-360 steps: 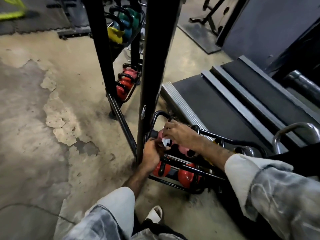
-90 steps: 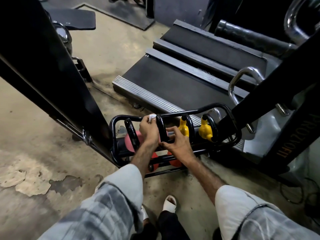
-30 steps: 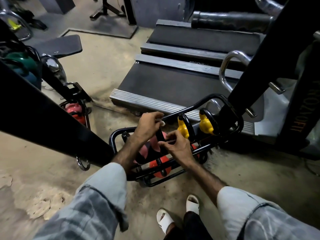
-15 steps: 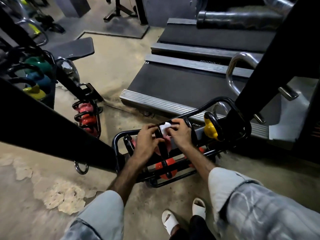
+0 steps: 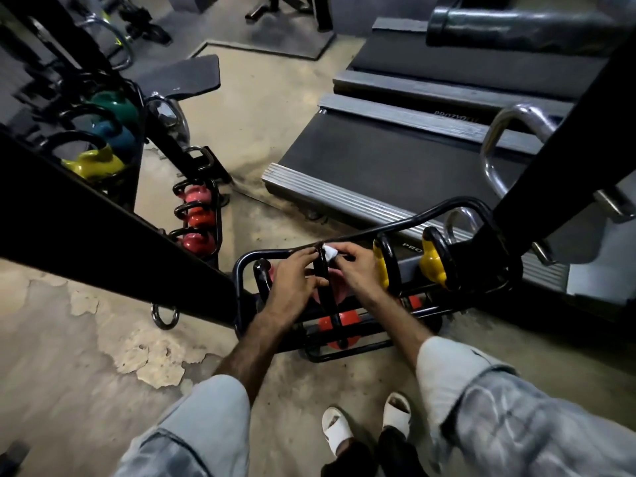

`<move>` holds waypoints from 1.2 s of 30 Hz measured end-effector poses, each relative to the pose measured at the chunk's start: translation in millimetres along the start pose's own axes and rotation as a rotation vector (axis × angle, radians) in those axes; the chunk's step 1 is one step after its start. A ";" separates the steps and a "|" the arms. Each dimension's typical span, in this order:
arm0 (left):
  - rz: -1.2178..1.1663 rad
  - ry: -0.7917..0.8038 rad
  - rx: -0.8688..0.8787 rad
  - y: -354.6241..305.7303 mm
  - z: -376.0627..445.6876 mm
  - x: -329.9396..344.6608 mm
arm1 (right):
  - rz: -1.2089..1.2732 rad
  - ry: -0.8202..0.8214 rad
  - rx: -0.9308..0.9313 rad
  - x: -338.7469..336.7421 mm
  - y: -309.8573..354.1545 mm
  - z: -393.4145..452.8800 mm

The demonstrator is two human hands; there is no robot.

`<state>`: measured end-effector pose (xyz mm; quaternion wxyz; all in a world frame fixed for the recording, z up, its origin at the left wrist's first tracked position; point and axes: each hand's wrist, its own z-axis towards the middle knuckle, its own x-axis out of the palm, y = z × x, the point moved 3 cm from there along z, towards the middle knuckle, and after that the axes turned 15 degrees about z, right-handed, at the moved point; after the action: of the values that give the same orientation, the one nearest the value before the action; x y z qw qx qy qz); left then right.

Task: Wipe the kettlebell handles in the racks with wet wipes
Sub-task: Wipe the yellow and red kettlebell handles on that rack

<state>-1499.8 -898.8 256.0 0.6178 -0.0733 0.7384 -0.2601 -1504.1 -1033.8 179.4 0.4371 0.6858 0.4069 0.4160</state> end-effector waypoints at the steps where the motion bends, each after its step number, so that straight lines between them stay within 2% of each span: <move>1: 0.011 0.003 -0.011 -0.5 0.6 2.0 | 0.016 -0.024 0.016 1.0 -0.6 7.3; 4: 0.038 0.018 -0.047 -4.6 0.2 4.3 | 0.029 -0.128 0.058 3.4 -3.9 22.5; 6: 0.009 0.018 -0.068 -5.8 -1.5 3.3 | 0.076 -0.140 0.103 5.4 -2.3 11.0; 11: 0.036 -0.004 -0.087 -4.6 -2.7 4.8 | 0.256 0.064 0.353 4.5 -20.1 -16.7; 16: 0.061 0.002 -0.132 -4.4 0.1 9.1 | 0.532 -0.127 0.459 22.2 -24.8 0.1; 19: 0.055 -0.006 -0.140 -3.6 1.5 13.0 | 0.607 -0.097 0.463 23.4 -28.8 -4.0; 25: -0.042 0.013 -0.137 1.4 -1.7 11.4 | 0.268 0.145 0.300 -13.0 -11.9 -29.2; 30: -0.125 0.008 -0.113 -1.3 -7.1 6.5 | 0.121 0.068 0.109 -3.2 -0.9 -11.5; 36: -0.219 0.009 -0.161 6.5 -9.3 8.7 | -0.074 0.180 0.014 -32.2 -18.6 -60.1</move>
<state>-1509.2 -894.3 246.3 0.5744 -0.2016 0.7473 -0.2664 -1573.8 -1042.4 171.4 0.4090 0.6332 0.4727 0.4564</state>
